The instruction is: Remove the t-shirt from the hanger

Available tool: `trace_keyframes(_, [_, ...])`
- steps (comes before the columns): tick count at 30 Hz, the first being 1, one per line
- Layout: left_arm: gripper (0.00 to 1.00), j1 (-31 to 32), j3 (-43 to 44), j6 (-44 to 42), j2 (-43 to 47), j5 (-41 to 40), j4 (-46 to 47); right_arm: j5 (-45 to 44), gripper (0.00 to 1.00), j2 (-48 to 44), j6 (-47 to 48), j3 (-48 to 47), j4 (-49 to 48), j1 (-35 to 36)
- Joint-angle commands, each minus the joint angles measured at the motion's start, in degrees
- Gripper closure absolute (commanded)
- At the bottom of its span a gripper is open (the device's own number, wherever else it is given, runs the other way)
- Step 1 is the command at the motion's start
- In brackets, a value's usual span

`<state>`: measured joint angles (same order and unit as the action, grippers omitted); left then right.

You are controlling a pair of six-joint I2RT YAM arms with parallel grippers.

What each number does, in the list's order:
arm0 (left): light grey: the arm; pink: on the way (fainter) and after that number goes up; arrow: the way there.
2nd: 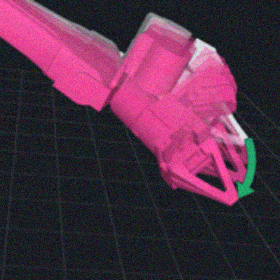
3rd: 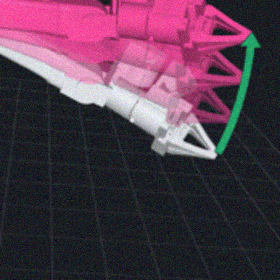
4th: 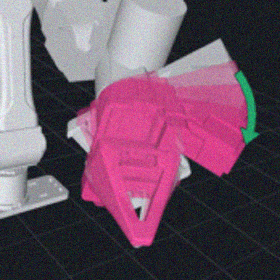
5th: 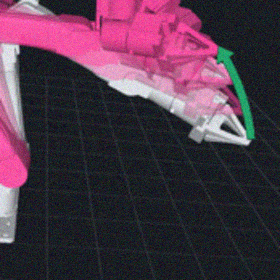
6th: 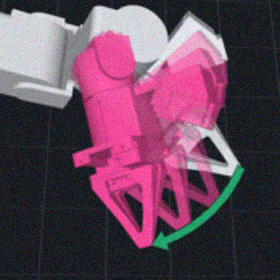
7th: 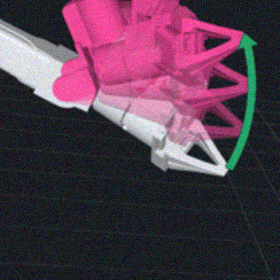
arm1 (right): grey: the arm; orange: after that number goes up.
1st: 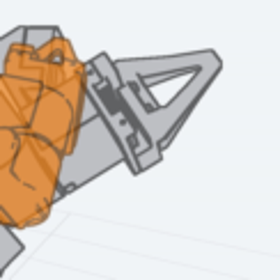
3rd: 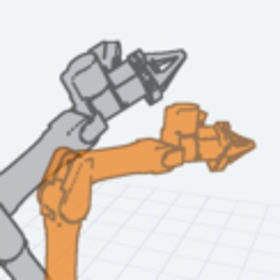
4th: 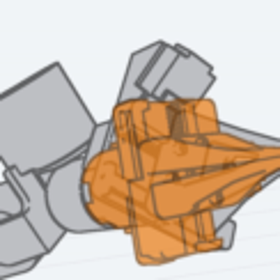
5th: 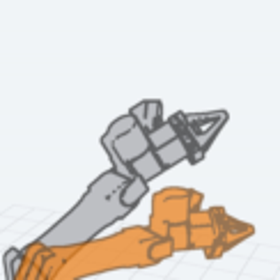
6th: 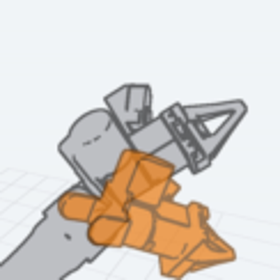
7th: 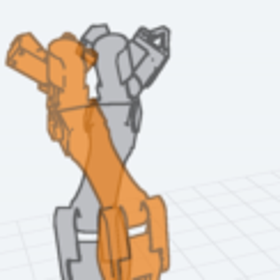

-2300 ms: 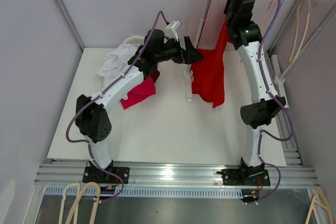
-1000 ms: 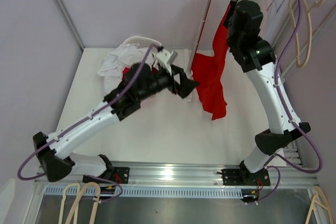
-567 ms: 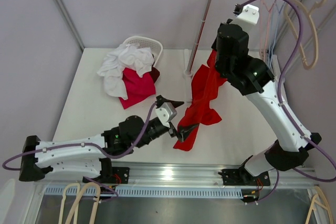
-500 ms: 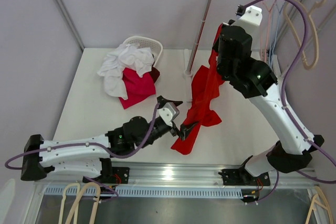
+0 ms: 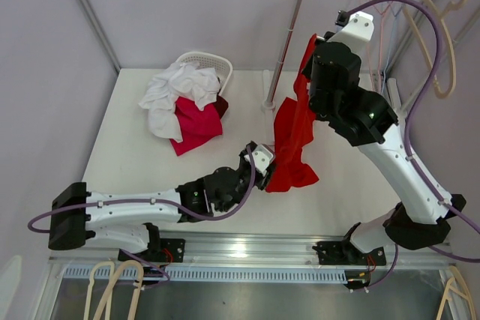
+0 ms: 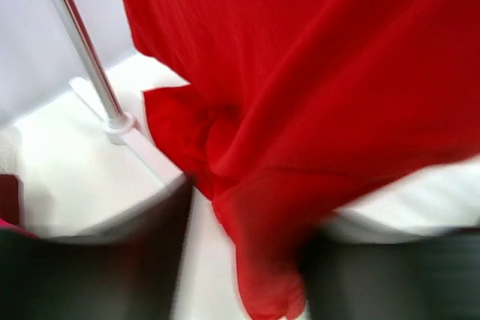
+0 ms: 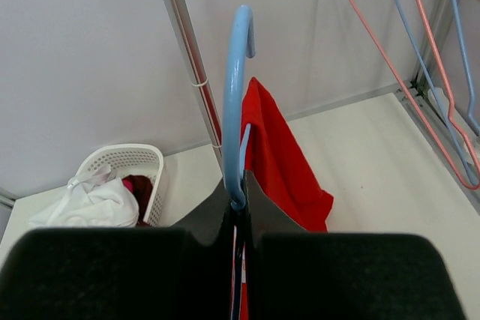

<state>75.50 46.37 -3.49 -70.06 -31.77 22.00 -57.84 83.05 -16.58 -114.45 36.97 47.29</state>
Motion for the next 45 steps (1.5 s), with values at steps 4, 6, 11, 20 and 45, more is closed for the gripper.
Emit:
trace_keyframes(4, [0.99, 5.6, 6.1, 5.0, 5.4, -4.9, -5.8, -2.6, 1.00, 0.9, 2.3, 0.5, -6.0, 0.4])
trace_keyframes(6, [0.99, 9.7, 8.4, 5.3, 7.1, -7.9, -13.4, -2.8, 1.00, 1.4, 3.8, 1.2, -7.8, 0.3])
trace_keyframes(11, [0.99, 23.6, 6.5, 14.0, 12.3, -16.1, -24.0, -2.1, 1.00, 3.6, 8.1, 1.4, -9.9, -2.5])
trace_keyframes(20, [0.99, 38.9, 2.7, 33.0, 12.6, -24.3, -39.0, 2.8, 1.00, 3.6, 6.0, 1.5, -8.3, -8.6])
trace_keyframes(45, [0.99, 41.7, -16.6, 39.2, 28.2, -17.7, -29.8, 9.5, 1.00, 1.7, 3.8, 3.3, -7.5, -16.2])
